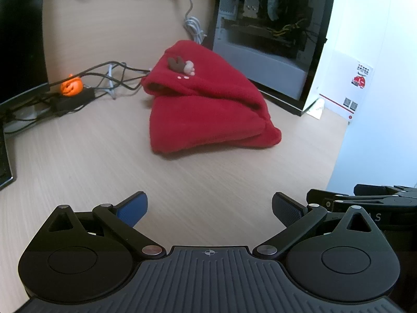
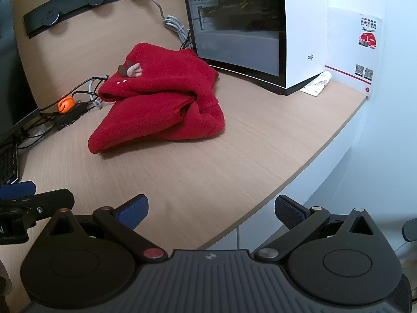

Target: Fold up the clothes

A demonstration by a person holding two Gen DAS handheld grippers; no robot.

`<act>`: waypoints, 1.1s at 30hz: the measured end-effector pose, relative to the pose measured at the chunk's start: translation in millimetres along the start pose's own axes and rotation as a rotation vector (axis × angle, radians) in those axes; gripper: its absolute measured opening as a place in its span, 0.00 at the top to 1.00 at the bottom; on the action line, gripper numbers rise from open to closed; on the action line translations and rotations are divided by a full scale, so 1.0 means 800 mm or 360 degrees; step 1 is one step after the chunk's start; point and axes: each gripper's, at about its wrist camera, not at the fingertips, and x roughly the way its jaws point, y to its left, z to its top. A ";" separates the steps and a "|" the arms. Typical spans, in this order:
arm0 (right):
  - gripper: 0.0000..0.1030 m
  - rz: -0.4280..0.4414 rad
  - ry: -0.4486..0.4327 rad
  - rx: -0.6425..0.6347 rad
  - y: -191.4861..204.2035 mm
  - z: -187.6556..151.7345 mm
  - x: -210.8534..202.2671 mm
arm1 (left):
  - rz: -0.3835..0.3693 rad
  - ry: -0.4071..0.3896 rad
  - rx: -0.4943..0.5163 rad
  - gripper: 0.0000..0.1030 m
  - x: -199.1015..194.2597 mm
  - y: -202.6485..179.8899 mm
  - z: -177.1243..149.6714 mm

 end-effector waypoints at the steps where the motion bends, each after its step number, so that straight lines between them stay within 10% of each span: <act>1: 0.00 0.0001 0.0002 -0.0001 0.000 0.000 0.000 | -0.0002 0.0001 -0.0004 0.00 0.000 0.000 0.000; 33: 0.00 -0.0029 -0.0013 -0.0001 -0.024 -0.001 -0.002 | 0.0054 0.0065 0.0032 0.00 0.021 -0.016 0.009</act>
